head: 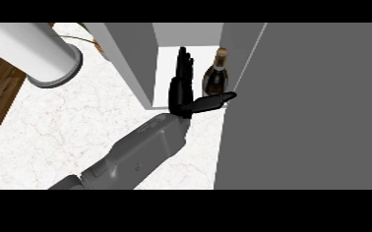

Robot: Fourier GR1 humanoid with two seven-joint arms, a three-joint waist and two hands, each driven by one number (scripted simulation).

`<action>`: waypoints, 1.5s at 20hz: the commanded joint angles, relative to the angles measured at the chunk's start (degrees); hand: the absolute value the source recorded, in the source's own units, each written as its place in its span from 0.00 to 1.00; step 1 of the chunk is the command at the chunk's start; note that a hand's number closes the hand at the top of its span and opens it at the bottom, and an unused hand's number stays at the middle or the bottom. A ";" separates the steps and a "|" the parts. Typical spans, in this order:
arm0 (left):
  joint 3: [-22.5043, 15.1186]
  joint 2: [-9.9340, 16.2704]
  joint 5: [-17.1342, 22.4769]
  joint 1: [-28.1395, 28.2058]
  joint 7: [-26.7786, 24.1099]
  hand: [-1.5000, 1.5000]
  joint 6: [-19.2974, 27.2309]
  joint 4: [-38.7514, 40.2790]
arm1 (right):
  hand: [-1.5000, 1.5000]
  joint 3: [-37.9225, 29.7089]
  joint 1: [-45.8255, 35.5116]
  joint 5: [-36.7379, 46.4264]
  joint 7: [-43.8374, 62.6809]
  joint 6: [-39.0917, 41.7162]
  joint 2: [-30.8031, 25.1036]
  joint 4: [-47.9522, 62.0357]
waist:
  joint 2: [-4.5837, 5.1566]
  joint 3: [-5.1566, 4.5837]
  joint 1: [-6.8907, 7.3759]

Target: Pick up the wine, place it into the cabinet and close the cabinet

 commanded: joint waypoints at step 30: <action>1.00 28.96 -26.11 30.15 11.02 0.00 -5.04 -53.52 | 1.00 -5.86 1.28 -9.94 0.59 10.28 -9.31 -3.43 | -0.32 0.04 1.57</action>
